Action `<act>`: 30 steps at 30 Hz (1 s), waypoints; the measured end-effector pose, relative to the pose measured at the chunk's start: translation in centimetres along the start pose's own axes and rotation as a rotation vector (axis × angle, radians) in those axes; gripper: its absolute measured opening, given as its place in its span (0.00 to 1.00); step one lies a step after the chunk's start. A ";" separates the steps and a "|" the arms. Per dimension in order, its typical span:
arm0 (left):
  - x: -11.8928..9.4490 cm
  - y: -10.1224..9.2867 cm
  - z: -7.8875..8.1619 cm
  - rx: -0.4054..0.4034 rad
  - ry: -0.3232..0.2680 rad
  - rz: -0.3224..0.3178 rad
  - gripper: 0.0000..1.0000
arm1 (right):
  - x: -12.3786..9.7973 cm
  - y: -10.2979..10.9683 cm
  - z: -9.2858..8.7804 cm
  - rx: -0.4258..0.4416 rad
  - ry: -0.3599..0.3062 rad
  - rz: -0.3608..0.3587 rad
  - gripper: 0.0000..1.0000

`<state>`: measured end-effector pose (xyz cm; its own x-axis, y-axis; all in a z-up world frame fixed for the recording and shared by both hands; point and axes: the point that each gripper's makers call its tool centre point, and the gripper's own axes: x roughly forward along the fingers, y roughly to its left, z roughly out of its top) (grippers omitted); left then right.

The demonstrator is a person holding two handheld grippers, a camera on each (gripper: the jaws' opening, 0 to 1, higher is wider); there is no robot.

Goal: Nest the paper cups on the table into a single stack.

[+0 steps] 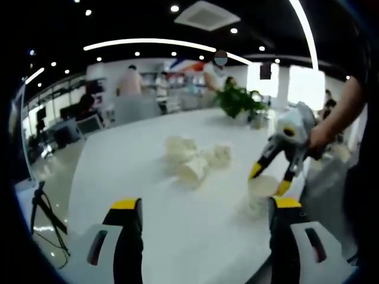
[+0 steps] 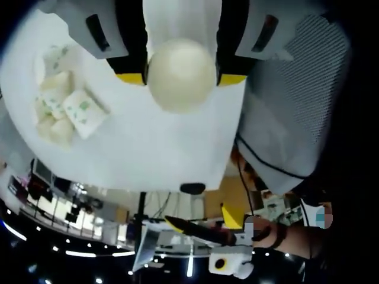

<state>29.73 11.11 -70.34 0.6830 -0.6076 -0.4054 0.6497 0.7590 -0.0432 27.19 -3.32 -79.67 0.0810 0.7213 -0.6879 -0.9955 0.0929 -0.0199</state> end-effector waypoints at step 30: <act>-0.3 0.1 0.2 0.000 -0.010 0.009 0.87 | 0.4 0.3 -0.4 -0.014 0.022 -0.024 0.61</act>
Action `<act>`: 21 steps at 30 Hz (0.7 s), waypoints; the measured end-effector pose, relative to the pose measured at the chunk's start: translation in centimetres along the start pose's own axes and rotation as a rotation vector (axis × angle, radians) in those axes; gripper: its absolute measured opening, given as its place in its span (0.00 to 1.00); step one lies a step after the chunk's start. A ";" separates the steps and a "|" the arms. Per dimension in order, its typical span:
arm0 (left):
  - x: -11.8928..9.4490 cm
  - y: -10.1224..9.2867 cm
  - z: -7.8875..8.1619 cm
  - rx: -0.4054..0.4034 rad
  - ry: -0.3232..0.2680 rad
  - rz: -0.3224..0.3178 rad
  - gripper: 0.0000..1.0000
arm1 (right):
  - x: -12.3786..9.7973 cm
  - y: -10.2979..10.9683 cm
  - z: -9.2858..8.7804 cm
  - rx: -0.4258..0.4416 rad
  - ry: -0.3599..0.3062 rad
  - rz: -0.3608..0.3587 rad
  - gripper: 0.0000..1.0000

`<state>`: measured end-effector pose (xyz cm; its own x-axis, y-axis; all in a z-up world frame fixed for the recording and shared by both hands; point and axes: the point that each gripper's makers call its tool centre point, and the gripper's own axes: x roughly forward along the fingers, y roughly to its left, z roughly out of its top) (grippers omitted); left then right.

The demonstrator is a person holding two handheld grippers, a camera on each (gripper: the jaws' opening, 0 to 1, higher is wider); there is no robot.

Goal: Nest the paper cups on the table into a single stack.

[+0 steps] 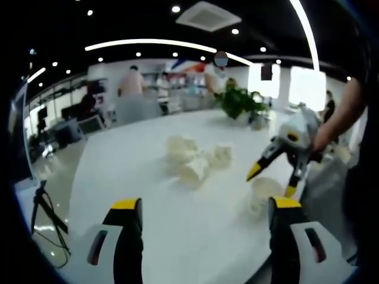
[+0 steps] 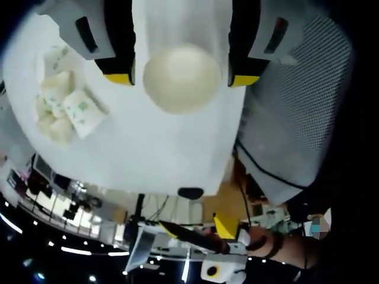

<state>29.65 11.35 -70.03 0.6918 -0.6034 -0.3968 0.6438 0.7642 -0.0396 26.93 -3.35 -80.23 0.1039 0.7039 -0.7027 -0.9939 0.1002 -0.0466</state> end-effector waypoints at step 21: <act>0.3 0.0 0.1 0.002 -0.003 -0.010 0.87 | -2.3 -0.2 0.3 0.068 -0.060 -0.051 0.81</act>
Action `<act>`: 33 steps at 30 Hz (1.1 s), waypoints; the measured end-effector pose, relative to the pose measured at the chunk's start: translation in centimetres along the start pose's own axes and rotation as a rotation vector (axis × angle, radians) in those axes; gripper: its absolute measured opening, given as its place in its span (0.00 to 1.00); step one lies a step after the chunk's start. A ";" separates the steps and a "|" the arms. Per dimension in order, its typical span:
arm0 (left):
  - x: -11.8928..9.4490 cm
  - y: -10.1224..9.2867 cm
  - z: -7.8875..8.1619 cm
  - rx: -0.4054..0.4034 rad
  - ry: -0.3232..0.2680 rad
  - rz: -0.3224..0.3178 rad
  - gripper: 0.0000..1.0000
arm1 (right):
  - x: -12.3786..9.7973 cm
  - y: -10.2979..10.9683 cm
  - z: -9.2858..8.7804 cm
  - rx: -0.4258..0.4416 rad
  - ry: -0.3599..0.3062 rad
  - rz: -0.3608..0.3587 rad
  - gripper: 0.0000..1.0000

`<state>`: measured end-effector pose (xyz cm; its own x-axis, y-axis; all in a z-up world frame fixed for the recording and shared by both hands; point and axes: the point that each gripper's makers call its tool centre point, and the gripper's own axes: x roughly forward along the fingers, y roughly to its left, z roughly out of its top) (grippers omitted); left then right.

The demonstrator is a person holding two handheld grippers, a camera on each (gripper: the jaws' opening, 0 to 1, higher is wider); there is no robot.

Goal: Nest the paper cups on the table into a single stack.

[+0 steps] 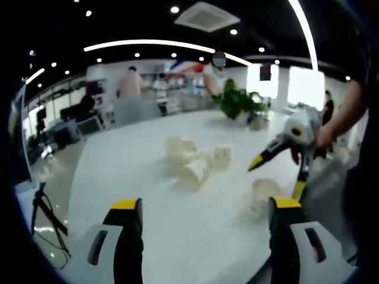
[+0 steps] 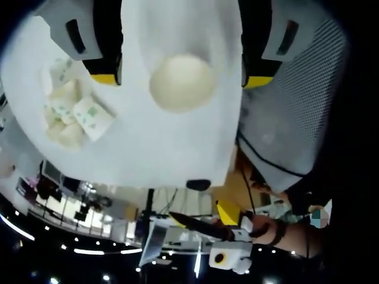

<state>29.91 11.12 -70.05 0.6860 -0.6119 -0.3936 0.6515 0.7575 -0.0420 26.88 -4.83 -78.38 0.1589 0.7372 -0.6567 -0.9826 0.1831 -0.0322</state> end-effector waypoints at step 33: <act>0.8 -0.1 0.0 0.004 0.005 -0.016 0.87 | -8.8 -5.4 -3.1 0.302 -0.109 -0.319 0.77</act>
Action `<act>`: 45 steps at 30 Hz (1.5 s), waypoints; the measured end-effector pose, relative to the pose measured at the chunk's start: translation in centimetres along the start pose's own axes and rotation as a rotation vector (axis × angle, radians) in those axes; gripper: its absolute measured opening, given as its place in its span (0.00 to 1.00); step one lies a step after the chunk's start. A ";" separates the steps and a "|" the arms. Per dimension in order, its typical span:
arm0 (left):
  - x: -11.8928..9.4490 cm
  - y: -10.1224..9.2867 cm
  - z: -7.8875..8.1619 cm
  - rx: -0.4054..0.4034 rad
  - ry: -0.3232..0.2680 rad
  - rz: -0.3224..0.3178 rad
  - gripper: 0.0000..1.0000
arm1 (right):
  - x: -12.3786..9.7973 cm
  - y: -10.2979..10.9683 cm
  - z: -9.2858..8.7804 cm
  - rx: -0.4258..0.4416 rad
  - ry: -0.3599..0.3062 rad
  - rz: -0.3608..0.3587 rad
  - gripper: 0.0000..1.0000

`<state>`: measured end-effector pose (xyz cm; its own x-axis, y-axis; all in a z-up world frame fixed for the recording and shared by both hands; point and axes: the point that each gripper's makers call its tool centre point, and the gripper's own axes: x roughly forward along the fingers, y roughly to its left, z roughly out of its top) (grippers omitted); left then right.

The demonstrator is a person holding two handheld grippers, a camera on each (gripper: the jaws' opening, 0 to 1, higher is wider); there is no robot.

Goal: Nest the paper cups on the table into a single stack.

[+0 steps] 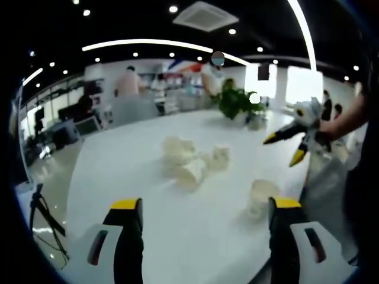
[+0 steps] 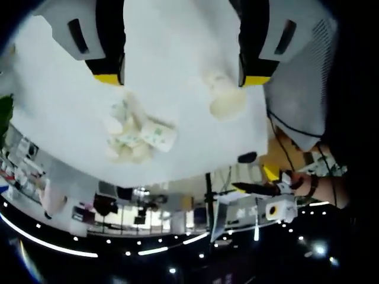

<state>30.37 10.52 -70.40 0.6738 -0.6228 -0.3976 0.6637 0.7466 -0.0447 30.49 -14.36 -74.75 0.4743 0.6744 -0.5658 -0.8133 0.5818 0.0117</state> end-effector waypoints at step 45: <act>2.6 -0.4 0.6 -0.053 -0.002 -0.029 0.85 | -1.4 -3.8 0.1 0.014 -0.060 -0.182 1.00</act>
<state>32.09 8.48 -70.83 0.6551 -0.6451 -0.3934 0.6651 0.7393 -0.1049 33.00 -17.49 -73.87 0.6324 0.5835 -0.5095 -0.7079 0.7023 -0.0745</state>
